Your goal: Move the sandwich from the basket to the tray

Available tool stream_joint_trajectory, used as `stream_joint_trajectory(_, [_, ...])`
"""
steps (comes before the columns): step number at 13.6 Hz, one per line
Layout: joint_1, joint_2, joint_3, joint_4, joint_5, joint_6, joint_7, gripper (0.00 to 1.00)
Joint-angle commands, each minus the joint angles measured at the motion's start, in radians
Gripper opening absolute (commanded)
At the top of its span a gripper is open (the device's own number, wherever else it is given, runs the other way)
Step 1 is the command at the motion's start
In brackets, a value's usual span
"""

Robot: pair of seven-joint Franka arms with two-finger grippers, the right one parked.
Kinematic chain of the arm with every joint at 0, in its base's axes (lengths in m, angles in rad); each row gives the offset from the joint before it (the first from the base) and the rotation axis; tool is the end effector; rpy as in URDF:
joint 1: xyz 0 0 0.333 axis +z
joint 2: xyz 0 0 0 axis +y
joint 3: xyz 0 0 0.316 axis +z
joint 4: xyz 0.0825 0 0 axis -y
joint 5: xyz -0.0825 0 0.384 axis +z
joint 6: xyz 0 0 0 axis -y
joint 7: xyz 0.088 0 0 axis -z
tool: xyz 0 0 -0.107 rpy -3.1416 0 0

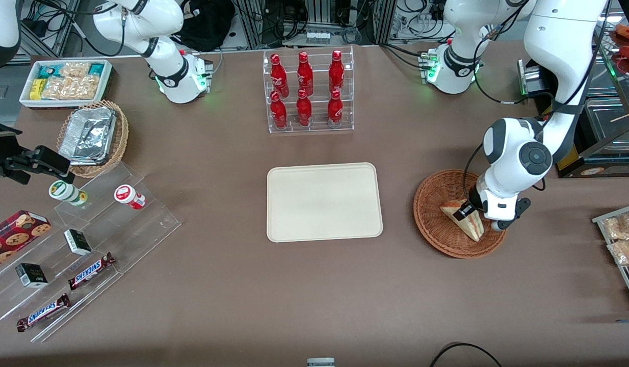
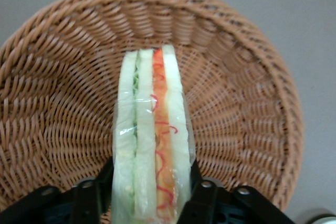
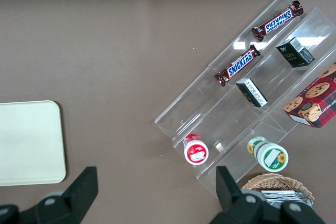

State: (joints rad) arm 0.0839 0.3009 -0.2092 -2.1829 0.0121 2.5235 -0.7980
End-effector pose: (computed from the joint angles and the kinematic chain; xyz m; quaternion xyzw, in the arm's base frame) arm 0.5608 -0.0703 0.2571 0.9432 0.3302 0.0087 0.0346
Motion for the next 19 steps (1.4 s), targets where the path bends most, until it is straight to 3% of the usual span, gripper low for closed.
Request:
stream_joint_trajectory(1, [-0.001,-0.035,-0.001,0.08,0.017,-0.113,-0.013,0.08])
stream_joint_trajectory(4, [-0.036,-0.062,-0.012,0.317,0.046,-0.504,-0.015,0.08])
stream_joint_trajectory(6, [-0.099,-0.04,-0.013,0.47,0.084,-0.644,-0.007,0.09])
stream_joint_trajectory(9, [-0.254,0.02,-0.027,0.567,0.085,-0.644,-0.02,0.09])
stream_joint_trajectory(15, [-0.54,0.167,-0.029,0.597,0.083,-0.514,-0.026,0.11])
stream_joint_trajectory(19, [-0.645,0.286,-0.029,0.618,0.083,-0.39,-0.042,0.11])
